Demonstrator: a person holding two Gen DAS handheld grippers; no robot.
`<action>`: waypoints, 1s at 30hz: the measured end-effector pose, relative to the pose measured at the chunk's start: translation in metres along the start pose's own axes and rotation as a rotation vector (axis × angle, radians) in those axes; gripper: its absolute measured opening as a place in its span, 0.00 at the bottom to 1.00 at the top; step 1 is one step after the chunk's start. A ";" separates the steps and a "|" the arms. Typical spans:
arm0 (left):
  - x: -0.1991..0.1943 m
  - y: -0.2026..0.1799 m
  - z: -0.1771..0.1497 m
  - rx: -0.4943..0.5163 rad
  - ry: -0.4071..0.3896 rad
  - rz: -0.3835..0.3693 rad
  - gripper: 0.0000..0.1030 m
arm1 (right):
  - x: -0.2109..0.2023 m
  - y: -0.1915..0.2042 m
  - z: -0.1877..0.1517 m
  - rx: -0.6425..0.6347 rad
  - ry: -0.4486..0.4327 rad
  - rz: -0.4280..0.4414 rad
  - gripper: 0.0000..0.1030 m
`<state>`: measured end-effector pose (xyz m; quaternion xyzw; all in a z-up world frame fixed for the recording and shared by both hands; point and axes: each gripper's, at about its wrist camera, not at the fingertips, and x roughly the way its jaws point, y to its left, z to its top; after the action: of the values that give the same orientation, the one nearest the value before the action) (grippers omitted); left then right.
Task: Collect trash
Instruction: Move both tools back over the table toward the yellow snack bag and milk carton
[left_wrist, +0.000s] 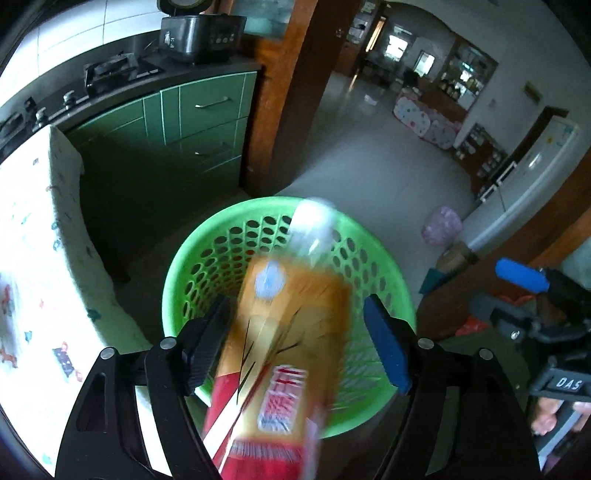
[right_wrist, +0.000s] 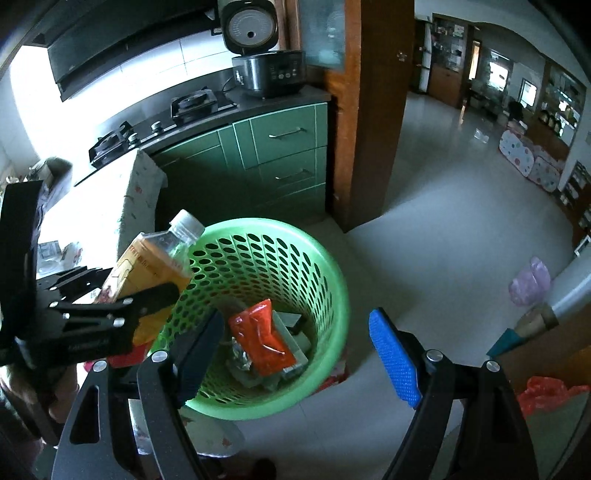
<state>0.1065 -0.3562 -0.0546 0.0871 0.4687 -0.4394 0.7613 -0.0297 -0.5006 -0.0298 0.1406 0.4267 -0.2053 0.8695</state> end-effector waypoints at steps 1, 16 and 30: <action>-0.003 0.000 -0.002 -0.005 -0.009 -0.008 0.75 | -0.001 0.000 -0.001 0.002 -0.001 0.001 0.76; -0.083 0.054 -0.044 -0.070 -0.102 0.099 0.75 | -0.014 0.058 -0.006 -0.081 -0.029 0.116 0.76; -0.157 0.133 -0.089 -0.177 -0.161 0.278 0.75 | -0.003 0.148 0.004 -0.217 -0.012 0.269 0.76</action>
<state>0.1222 -0.1359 -0.0168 0.0482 0.4263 -0.2925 0.8546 0.0415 -0.3719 -0.0148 0.1008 0.4185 -0.0406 0.9017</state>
